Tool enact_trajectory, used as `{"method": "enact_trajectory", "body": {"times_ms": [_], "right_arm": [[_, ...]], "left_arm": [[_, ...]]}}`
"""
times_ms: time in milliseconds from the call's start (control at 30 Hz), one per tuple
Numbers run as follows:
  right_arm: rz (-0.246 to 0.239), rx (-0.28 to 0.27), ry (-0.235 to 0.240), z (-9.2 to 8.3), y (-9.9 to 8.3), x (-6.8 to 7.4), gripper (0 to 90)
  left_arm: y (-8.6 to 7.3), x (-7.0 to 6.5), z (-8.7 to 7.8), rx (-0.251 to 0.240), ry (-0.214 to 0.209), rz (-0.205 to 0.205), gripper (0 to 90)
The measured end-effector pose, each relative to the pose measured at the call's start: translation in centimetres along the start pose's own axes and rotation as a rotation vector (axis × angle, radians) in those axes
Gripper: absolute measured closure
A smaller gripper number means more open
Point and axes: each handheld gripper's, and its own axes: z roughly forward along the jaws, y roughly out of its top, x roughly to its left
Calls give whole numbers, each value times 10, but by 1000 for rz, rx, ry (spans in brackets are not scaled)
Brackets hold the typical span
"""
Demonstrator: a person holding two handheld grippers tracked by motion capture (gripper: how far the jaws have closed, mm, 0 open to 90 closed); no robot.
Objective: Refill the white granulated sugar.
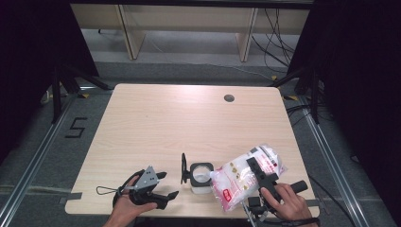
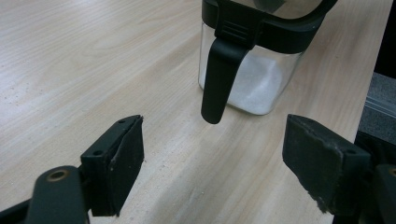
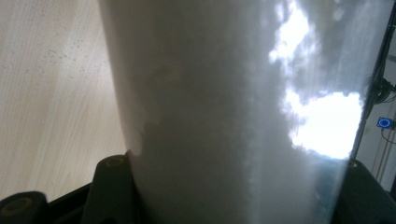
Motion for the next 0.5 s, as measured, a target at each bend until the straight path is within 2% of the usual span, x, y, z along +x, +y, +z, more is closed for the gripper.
{"method": "enact_trajectory", "body": {"times_ms": [100,133,167,233,267,300,333,400,433,467,500], "right_arm": [[-18,-11,-4,1,0,-1,448],[11,11,16,-1,1,1,449],[-17,-14,-5,1,1,-1,448],[-19,-15,-5,1,2,-1,449],[-21,-9,-9,0,3,-2,449],[-21,-9,-9,0,3,-2,449],[-27,-19,-6,0,4,-3,449],[-29,-23,-7,0,4,-4,449],[-19,-23,-13,0,4,-4,450],[9,-18,-8,-1,4,-3,452],[9,-18,-8,-1,4,-3,452]], "left_arm": [[0,1,-1,2,-2,8,203],[0,0,0,-1,1,4,203],[0,-1,-1,-2,8,0,203],[0,-1,-1,10,13,-3,203],[1,-1,-1,6,6,22,203],[1,-1,-1,6,6,22,203],[0,-3,-1,-3,0,-10,203],[1,-1,-2,-8,1,10,203],[1,-2,-1,-9,2,-10,203],[2,0,-1,-3,4,21,203],[2,0,-1,-3,4,21,203]]}}
